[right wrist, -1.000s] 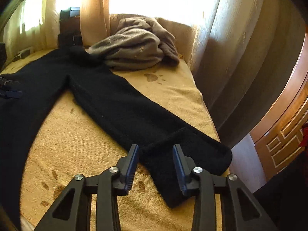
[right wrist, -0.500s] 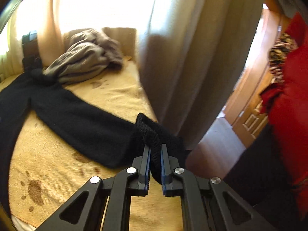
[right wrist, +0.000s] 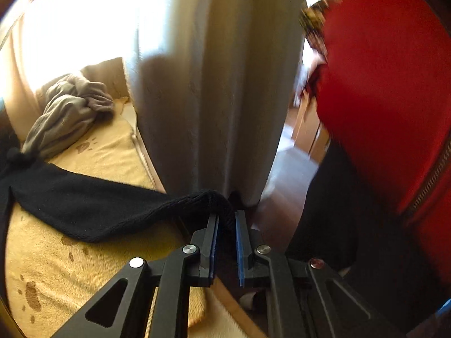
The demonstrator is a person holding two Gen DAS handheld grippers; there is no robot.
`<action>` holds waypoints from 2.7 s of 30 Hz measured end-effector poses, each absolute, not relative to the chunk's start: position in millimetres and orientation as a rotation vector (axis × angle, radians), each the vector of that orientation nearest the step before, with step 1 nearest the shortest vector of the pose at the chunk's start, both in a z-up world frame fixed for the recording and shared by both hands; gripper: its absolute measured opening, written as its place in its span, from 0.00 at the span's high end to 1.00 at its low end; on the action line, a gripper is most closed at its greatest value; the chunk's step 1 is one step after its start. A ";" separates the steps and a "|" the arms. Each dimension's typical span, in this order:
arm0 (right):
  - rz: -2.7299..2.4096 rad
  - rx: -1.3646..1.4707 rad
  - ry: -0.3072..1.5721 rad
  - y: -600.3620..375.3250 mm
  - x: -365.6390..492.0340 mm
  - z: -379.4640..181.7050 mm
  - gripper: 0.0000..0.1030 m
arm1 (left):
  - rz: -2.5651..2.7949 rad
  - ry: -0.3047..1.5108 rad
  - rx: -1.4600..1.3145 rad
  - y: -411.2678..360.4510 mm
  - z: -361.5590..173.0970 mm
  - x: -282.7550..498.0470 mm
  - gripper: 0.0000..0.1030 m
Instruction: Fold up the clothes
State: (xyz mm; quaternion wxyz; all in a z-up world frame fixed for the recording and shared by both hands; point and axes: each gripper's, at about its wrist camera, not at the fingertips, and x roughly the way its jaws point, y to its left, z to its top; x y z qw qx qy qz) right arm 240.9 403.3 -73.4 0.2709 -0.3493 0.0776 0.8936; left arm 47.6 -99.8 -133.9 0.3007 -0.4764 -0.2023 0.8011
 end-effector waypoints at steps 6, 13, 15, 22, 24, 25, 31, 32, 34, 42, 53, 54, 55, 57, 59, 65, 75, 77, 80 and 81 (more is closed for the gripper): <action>2.435 -0.907 0.454 412.5 264.5 -75.8 0.20 | 2.128 -0.529 -1.258 -98.2 -133.7 48.6 0.09; 2.520 -0.959 0.799 420.2 259.0 -74.4 0.19 | 2.119 -0.533 -1.229 -98.0 -134.5 49.9 0.06; 2.492 -0.990 0.882 428.2 250.7 -79.7 0.19 | 2.114 -0.534 -1.218 -98.6 -135.0 50.4 0.05; 2.329 -1.135 1.167 457.9 242.2 -103.0 0.19 | 2.102 -0.535 -1.181 -100.0 -136.4 52.1 0.04; 2.293 -1.146 1.231 462.7 241.5 -107.3 0.19 | 2.102 -0.532 -1.169 -99.1 -136.8 52.7 0.02; 2.278 -1.142 1.264 465.5 240.5 -109.1 0.19 | 2.103 -0.528 -1.163 -98.3 -136.9 53.1 0.02; 2.207 -1.196 1.417 485.6 221.6 -132.0 0.19 | 2.108 -0.508 -1.146 -96.8 -136.6 54.7 0.01; 2.189 -1.211 1.444 489.7 217.0 -137.6 0.19 | 2.106 -0.509 -1.144 -97.2 -136.7 54.7 0.01; 2.172 -1.215 1.471 492.7 215.0 -142.3 0.19 | 2.103 -0.511 -1.142 -98.1 -136.9 54.6 0.01; 2.112 -1.209 1.561 500.9 211.7 -156.7 0.19 | 2.115 -0.497 -1.127 -97.1 -136.8 57.2 0.01; 2.422 -0.969 1.003 464.0 219.7 -79.6 0.84 | 2.121 -0.490 -1.118 -96.1 -137.2 58.8 0.01; 2.441 -0.966 0.986 461.7 218.3 -77.0 0.86 | 2.121 -0.490 -1.117 -96.1 -137.3 58.9 0.01; 2.458 -0.970 0.975 460.2 216.2 -75.8 0.88 | 2.121 -0.489 -1.116 -96.1 -137.4 59.0 0.01; 2.457 -0.988 0.967 458.5 214.8 -77.1 0.88 | 2.122 -0.489 -1.115 -96.0 -137.4 59.4 0.01; 2.413 -1.025 0.945 460.0 213.3 -82.0 0.88 | 2.121 -0.489 -1.113 -96.2 -137.4 59.8 0.01; 2.253 -1.115 0.951 468.9 233.3 -97.2 0.36 | 2.123 -0.487 -1.108 -96.4 -137.6 60.0 0.01; 2.176 -1.174 1.246 479.3 250.0 -120.1 0.14 | 2.126 -0.487 -1.105 -96.1 -137.9 60.9 0.01; 2.156 -1.177 1.362 487.5 248.5 -134.2 0.14 | 2.125 -0.489 -1.104 -96.5 -138.0 60.9 0.01; 2.113 -1.139 1.563 496.2 247.0 -154.5 0.14 | 2.124 -0.492 -1.103 -96.9 -138.3 60.7 0.01; 2.101 -1.123 1.606 498.3 245.3 -158.5 0.14 | 2.124 -0.492 -1.103 -96.9 -138.4 60.6 0.01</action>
